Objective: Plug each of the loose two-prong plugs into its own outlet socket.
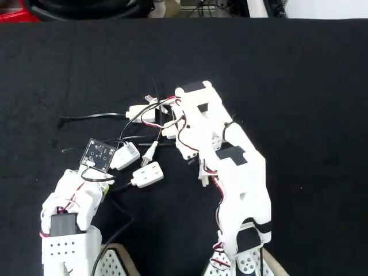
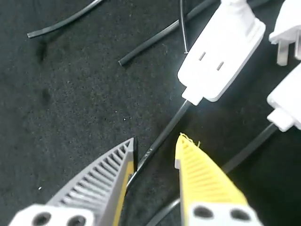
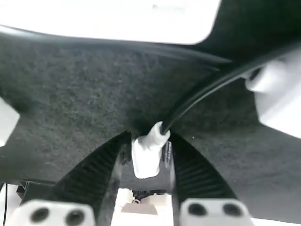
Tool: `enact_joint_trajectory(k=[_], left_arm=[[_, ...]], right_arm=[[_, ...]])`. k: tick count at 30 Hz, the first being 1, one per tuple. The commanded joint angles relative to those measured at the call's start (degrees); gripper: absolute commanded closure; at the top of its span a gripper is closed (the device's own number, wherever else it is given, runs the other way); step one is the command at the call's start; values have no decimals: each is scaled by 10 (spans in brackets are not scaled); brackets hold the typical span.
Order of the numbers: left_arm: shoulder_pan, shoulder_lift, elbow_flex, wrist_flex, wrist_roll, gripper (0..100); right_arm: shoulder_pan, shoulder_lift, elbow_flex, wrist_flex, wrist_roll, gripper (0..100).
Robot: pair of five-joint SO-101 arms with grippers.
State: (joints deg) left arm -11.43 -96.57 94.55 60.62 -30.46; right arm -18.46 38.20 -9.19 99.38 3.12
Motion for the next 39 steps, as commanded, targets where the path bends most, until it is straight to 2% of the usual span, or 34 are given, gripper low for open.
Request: enact_joint_trajectory(k=[1, 5, 14, 18, 22, 30, 35, 39], left_arm=[[6, 0, -14, -2, -5, 852], [6, 0, -14, -2, -5, 852], [6, 0, -14, -2, -5, 852], [7, 0, -14, -2, -5, 852], [7, -1, -14, -2, -4, 852], [7, -1, -14, -4, -4, 852], [6, -1, -7, -26, -2, 852], [6, -1, -6, -26, -2, 852]], right_arm=[[8, -17, 10, 18, -5, 887], [10, -19, 20, 18, -6, 986], [-3, -46, 22, 18, -8, 987], [-25, -130, 65, 18, -28, 987], [-68, -276, 141, 2, -43, 987], [-80, -545, 313, -204, -71, 987], [-81, -664, 458, -374, -68, 987], [-120, -745, 592, -519, -68, 987]])
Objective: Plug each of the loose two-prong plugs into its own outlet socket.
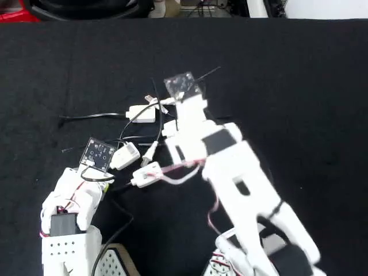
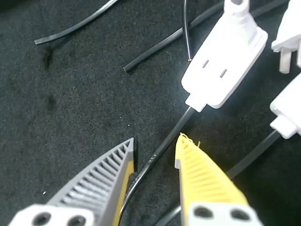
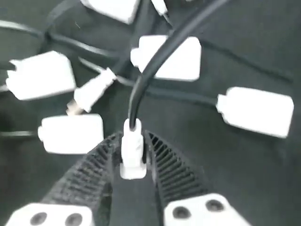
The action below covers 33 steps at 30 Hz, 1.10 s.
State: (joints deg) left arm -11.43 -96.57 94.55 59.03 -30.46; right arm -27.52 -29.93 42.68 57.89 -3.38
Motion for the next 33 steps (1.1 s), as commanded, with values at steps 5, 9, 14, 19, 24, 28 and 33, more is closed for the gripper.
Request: enact_joint_trajectory(k=[5, 9, 14, 19, 24, 28, 33], left_arm=[[6, -1, -5, -11, -2, 852], [6, -1, -5, -11, -2, 852], [6, -1, -5, -11, -2, 852], [6, -1, -5, -11, -2, 852], [6, -1, -5, -11, -2, 852], [6, -1, -5, -11, -2, 852], [6, -1, -5, -11, -2, 852]], right_arm=[[-125, -153, 258, -276, -3, 987], [-142, -206, 364, -388, 28, 987], [-139, -207, 400, -415, 40, 987], [-113, -164, 424, -527, 39, 987], [-113, -90, 422, -569, 38, 987], [-113, -46, 403, -569, 37, 987], [-114, -37, 406, -565, 6, 987]])
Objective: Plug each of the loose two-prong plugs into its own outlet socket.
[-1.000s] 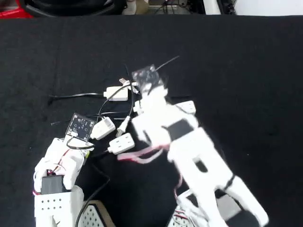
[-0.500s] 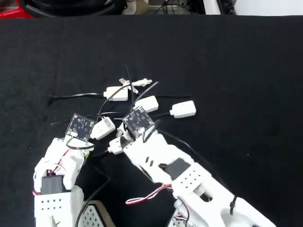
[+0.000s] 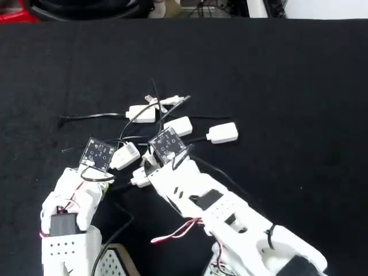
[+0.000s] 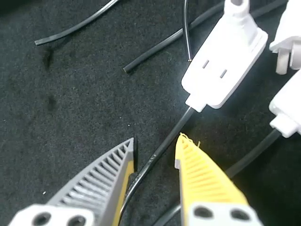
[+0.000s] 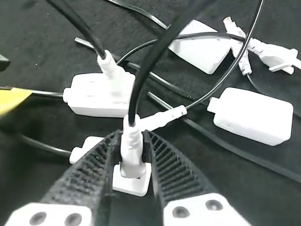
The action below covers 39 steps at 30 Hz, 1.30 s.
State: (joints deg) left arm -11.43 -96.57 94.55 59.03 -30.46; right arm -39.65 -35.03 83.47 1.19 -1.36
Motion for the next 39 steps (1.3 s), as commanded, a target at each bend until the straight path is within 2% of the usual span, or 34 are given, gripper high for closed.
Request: enact_joint_trajectory(k=[1, 7, 12, 16, 29, 33, 36, 39], left_arm=[[6, -1, -5, -11, -2, 852], [6, -1, -5, -11, -3, 852], [6, -1, -5, -11, -3, 852], [6, -1, -5, -11, -3, 852], [6, -1, -4, -11, -3, 852], [6, -1, -4, -11, -3, 852], [6, -1, -7, -11, -3, 852], [6, -1, -8, -10, -3, 852]], right_arm=[[6, 15, -2, 2, -19, 987], [-17, 16, 4, 3, -56, 987], [18, 15, -9, 4, -131, 986], [22, 15, -16, 38, -136, 986], [4, 13, -6, 44, -134, 986], [1, 12, -29, 115, -133, 986], [-20, 16, -57, 192, -133, 986], [-48, 16, -62, 224, -127, 986]])
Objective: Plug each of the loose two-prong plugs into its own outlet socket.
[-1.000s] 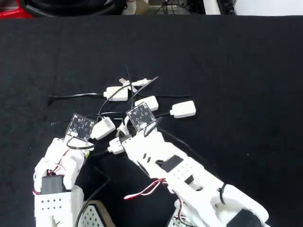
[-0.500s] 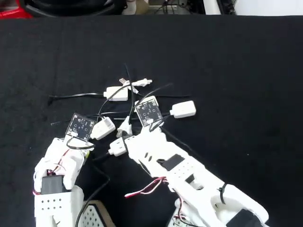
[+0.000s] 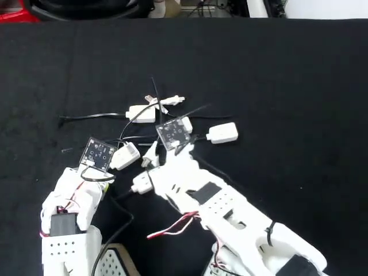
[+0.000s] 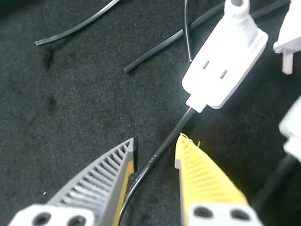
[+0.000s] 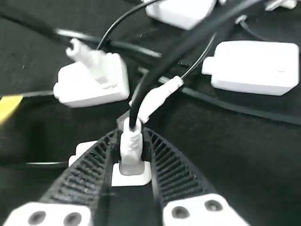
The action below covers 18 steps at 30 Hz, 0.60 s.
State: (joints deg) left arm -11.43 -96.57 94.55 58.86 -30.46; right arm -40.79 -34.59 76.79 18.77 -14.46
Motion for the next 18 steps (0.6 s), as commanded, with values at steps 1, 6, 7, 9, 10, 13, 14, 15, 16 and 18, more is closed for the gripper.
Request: enact_joint_trajectory(k=[1, 6, 7, 9, 10, 13, 14, 15, 16, 18], left_arm=[[6, -1, -8, -8, -3, 852], [6, -1, -8, -6, -3, 852], [6, -1, -8, -6, -3, 852], [4, -1, -9, -6, -2, 852], [1, -1, -13, -7, -2, 852], [-8, -1, -65, -6, 67, 852], [-7, -1, -92, -10, 115, 852], [4, -1, -120, -19, 156, 852], [17, -1, -145, -41, 190, 852], [51, 0, -168, -110, 237, 851]], right_arm=[[-43, 9, 5, 55, 15, 986], [-47, 8, 4, 66, 26, 986], [-47, 8, 4, 68, 26, 986], [-47, 7, 3, 80, 43, 986], [-47, 7, 2, 85, 56, 986], [-47, 9, -3, 91, 76, 986], [-47, 8, -2, 91, 82, 986], [-47, 8, -2, 92, 86, 986], [-47, 8, -2, 92, 91, 986], [-47, 8, -2, 91, 91, 986]])
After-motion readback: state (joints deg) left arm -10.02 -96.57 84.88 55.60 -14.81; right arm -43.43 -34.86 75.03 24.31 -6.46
